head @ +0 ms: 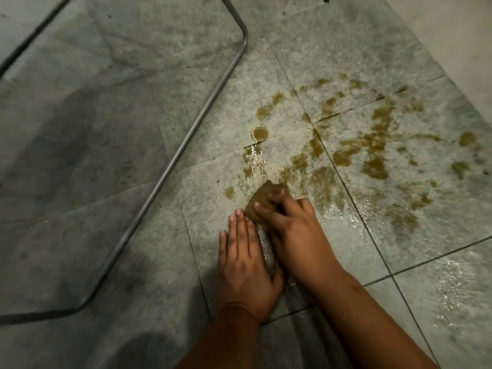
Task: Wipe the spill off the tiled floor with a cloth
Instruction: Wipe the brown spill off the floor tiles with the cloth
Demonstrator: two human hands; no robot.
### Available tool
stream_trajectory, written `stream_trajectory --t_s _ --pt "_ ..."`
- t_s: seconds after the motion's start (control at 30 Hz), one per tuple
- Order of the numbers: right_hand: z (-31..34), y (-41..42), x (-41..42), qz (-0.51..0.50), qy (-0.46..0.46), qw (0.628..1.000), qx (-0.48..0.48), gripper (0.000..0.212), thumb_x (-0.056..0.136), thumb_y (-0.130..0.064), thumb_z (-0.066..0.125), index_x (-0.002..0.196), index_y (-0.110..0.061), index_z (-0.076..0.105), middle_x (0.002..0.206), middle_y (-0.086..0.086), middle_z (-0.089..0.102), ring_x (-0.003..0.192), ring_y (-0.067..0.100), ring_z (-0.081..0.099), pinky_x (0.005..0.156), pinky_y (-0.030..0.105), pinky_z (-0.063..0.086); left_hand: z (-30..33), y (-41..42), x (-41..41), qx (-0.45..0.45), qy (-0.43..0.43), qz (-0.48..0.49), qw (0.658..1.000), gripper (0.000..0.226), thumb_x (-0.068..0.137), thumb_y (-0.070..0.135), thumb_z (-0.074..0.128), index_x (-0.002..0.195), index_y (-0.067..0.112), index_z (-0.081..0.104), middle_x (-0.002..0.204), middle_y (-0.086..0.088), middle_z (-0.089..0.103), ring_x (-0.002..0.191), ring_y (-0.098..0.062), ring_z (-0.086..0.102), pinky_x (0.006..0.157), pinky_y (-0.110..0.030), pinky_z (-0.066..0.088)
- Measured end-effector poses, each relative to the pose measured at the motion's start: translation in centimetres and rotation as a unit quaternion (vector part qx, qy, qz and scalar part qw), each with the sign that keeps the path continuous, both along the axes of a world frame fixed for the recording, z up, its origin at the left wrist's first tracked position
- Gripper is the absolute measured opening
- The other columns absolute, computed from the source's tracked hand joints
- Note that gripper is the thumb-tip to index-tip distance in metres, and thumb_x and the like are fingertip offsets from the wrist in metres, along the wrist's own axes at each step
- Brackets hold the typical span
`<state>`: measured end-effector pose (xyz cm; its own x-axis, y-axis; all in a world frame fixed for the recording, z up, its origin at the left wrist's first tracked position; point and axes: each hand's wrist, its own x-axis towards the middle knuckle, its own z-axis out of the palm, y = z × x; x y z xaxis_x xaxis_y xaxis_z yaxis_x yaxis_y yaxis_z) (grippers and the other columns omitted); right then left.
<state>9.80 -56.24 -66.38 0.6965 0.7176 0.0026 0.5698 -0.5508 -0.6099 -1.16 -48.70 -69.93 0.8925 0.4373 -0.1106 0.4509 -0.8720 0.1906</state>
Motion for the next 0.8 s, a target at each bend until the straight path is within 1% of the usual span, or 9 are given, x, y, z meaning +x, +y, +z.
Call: stream_trajectory --t_s 0.17,0.23,0.33,0.4,0.47,0.57,0.63,0.73,0.8 --pt "-0.4 4.4 2.7 -0.015 -0.011 1.0 -0.008 0.035 0.093 -0.021 0.058 0.126 -0.031 0.062 0.133 0.002 0.05 0.109 0.031 0.039 0.092 0.037 0.04 0.5 -0.1 0.0 -0.013 0.002 0.009 1.0 0.088 0.082 0.054 0.037 0.15 -0.002 0.025 0.159 -0.018 0.016 0.149 -0.03 0.009 0.117 -0.05 0.016" --pt "-0.8 7.3 4.6 0.017 -0.004 1.0 -0.008 0.033 0.094 -0.026 0.055 0.125 -0.031 0.063 0.131 0.002 0.05 0.11 0.029 0.038 0.094 0.035 0.037 0.6 -0.2 0.0 -0.02 0.004 0.01 1.0 0.087 0.084 0.055 0.035 0.15 -0.001 0.023 0.16 -0.018 0.016 0.149 -0.03 0.009 0.117 -0.05 0.017" --pt "-1.4 10.0 6.2 0.076 -0.015 0.997 -0.002 0.029 0.091 -0.027 0.055 0.118 -0.026 0.068 0.124 0.0 0.054 0.105 0.027 0.04 0.093 0.042 0.04 0.5 -0.1 0.1 -0.029 -0.01 0.015 0.999 0.087 0.083 0.053 0.037 0.15 -0.001 0.025 0.159 -0.017 0.019 0.149 -0.03 0.012 0.117 -0.05 0.018" --pt "-1.1 9.5 6.7 0.086 -0.003 0.996 -0.008 0.03 0.091 -0.024 0.054 0.118 -0.024 0.067 0.122 0.003 0.054 0.105 0.023 0.041 0.094 0.039 0.039 0.6 -0.2 0.2 -0.03 -0.022 0.02 0.999 0.085 0.084 0.052 0.037 0.149 -0.001 0.027 0.159 -0.017 0.02 0.149 -0.029 0.013 0.117 -0.049 0.018" --pt "-0.5 7.0 6.2 0.12 -0.024 0.992 -0.037 0.033 0.092 -0.017 0.056 0.123 -0.025 0.065 0.127 0.006 0.053 0.108 0.029 0.043 0.09 0.034 0.037 0.6 -0.2 0.1 -0.025 -0.017 0.016 0.999 0.085 0.084 0.051 0.037 0.149 -0.001 0.027 0.159 -0.017 0.017 0.149 -0.029 0.011 0.118 -0.048 0.015" --pt "0.1 1.7 5.2 0.115 -0.05 0.992 -0.024 0.039 0.088 -0.015 0.062 0.125 -0.027 0.064 0.129 0.004 0.055 0.101 0.033 0.046 0.082 0.038 0.041 0.8 -0.1 0.1 -0.014 0.012 0.013 1.0 0.086 0.083 0.05 0.039 0.151 0.0 0.023 0.161 -0.017 0.012 0.149 -0.028 0.005 0.119 -0.047 0.011" --pt "-0.3 -0.1 4.3 0.089 -0.049 0.994 -0.028 0.04 0.087 -0.013 0.059 0.126 -0.025 0.063 0.13 0.004 0.055 0.102 0.034 0.048 0.081 0.041 0.042 1.0 -0.2 0.2 -0.011 0.021 0.014 1.0 0.087 0.083 0.05 0.04 0.152 0.001 0.02 0.161 -0.016 0.009 0.15 -0.027 0.003 0.119 -0.047 0.01" --pt "-0.1 1.9 4.0 0.083 -0.038 0.995 -0.033 0.039 0.09 -0.018 0.056 0.127 -0.027 0.062 0.132 0.003 0.053 0.102 0.03 0.044 0.082 0.043 0.044 0.8 -0.2 0.1 -0.006 0.029 0.012 1.0 0.087 0.084 0.051 0.04 0.152 0.001 0.017 0.161 -0.016 0.007 0.15 -0.027 0.001 0.118 -0.047 0.01" --pt "0.3 4.6 4.2 0.11 -0.031 0.992 -0.047 0.039 0.093 -0.023 0.056 0.13 -0.031 0.059 0.138 0.0 0.048 0.108 0.027 0.038 0.087 0.035 0.039 0.6 -0.2 -0.1 -0.015 0.016 0.016 1.0 0.086 0.084 0.051 0.04 0.151 0.0 0.022 0.16 -0.017 0.013 0.149 -0.028 0.006 0.118 -0.048 0.013"
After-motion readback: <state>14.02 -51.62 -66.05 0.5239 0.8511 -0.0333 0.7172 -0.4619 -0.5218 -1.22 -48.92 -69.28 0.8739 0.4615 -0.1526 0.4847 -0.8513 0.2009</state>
